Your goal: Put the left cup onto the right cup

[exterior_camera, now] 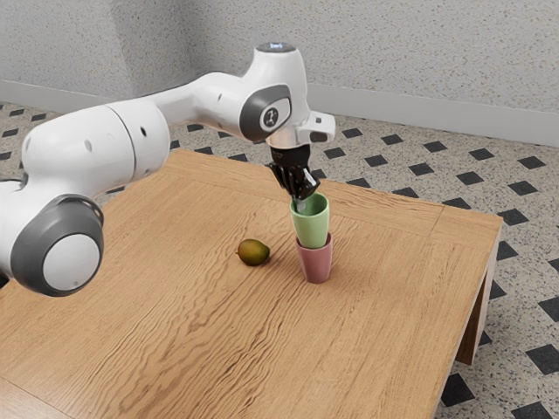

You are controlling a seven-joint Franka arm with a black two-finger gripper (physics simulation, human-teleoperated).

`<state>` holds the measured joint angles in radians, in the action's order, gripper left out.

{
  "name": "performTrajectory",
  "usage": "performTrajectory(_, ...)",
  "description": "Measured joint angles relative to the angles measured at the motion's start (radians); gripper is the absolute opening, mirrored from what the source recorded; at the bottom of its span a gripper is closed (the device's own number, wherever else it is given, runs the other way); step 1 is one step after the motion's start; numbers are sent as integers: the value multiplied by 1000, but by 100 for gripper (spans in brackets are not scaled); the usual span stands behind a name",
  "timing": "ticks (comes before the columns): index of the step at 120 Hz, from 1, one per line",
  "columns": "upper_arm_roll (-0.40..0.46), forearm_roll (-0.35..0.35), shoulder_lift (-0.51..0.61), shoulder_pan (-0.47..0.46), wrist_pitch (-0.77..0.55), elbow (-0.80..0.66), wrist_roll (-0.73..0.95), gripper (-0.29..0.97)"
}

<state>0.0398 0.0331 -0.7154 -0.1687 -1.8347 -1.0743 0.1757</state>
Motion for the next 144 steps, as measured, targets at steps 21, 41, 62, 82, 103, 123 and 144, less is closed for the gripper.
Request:
performTrajectory(21,0,0,-8,0,-2,0,0,-11)
performTrajectory(41,0,-1,-14,0,-3,1,0,-11)
performTrajectory(62,0,-1,-20,0,-3,2,-1,-11)
performTrajectory(82,0,-5,-23,0,-4,1,-1,-4)
performTrajectory(103,1,-12,-23,0,-17,0,0,11)
performTrajectory(123,2,-18,-19,0,-23,0,1,29)
performTrajectory(144,1,-21,-8,-2,-23,0,2,42)
